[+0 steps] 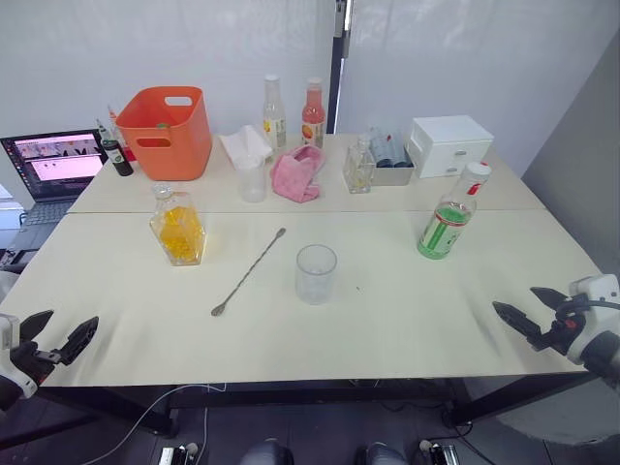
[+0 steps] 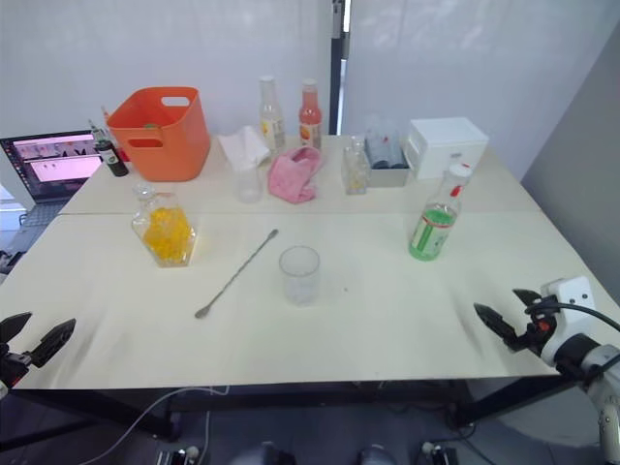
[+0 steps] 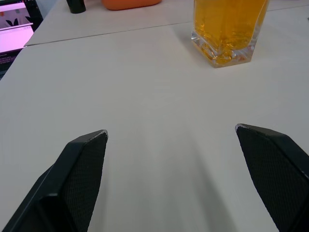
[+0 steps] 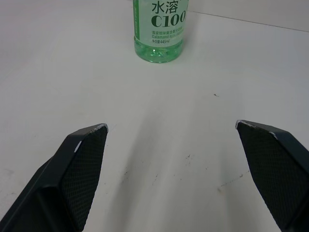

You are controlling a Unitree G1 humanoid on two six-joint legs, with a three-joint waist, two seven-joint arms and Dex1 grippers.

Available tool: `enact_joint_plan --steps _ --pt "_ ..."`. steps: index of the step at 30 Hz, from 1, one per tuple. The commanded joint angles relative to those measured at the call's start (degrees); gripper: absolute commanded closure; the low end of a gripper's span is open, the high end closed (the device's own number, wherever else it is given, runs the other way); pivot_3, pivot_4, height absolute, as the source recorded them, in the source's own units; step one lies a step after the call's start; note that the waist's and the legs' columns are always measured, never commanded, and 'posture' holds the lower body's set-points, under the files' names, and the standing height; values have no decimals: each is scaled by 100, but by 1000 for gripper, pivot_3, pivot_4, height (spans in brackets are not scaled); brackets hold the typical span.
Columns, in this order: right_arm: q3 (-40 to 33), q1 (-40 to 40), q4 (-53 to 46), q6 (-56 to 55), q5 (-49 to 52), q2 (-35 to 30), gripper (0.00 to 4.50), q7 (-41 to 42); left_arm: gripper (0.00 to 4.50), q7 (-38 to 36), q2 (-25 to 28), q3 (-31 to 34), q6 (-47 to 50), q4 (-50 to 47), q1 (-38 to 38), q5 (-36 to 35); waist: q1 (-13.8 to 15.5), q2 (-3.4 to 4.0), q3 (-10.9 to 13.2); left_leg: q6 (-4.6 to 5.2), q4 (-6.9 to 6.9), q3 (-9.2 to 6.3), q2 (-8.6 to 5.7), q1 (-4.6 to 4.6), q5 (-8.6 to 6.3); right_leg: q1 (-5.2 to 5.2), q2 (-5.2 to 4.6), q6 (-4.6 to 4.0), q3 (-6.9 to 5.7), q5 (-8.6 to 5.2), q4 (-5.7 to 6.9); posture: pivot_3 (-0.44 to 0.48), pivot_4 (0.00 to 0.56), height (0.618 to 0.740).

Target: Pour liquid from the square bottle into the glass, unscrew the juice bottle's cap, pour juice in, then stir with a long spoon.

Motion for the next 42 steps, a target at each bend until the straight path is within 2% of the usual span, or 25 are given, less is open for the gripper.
enact_joint_plan --steps 1,6,10,13,17,21,26,31,42 --pt "-110 -171 -144 -121 189 11 0 10 17 77 66 55 110 -262 57 -63 -1 0 0 0 0 0 0 0 0 0 0 0 0 0 0 0 150 713" --pt "225 -711 -392 245 737 19 0 435 17 622 -464 -55 848 -1159 301 -421 -25 0 2 3 0 4 3 2 -2 0 -1 0 12 3 -1 0 150 713" --pt "590 -1079 -560 584 1150 -169 0 1022 17 1355 -867 -295 1343 -1800 190 -460 17 -3 3 7 1 4 5 1 7 2 1 -3 8 5 -2 0 150 713" --pt "891 -1377 -682 752 1396 -382 0 1570 17 2176 -1225 -548 1584 -2382 -128 -359 71 -5 5 28 7 4 1 -4 16 3 -3 -3 6 10 -4 0 150 713" --pt "1177 -1629 -767 833 1538 -587 0 2071 17 3093 -1575 -738 2190 -2940 -708 -585 131 -19 7 27 15 2 2 -6 12 6 -1 -5 6 21 -7 0 150 713" --pt "1453 -1741 -1043 898 1590 -685 0 2341 17 3473 -1619 -1062 2585 -3177 -1153 -580 142 -21 8 16 13 6 1 -6 29 6 1 -5 6 20 -9 0 150 713" --pt "1671 -1859 -1253 845 1488 -689 0 2407 17 3986 -1557 -1608 2932 -3008 -2114 -251 169 -30 14 10 18 7 -1 -9 34 5 3 -5 4 21 -6 0 150 713" --pt "1699 -1706 -1227 758 1382 -680 0 2429 17 4265 -1396 -2075 3228 -2796 -2713 231 175 -38 19 13 18 9 -5 -13 35 5 3 -2 4 23 -10 0 150 713" --pt "1671 -1165 -1244 269 1178 -550 0 2383 17 4539 -1397 -2413 3809 -2469 -3748 627 177 -53 27 9 17 11 -4 -14 37 3 7 -2 3 22 -10 0 150 713"
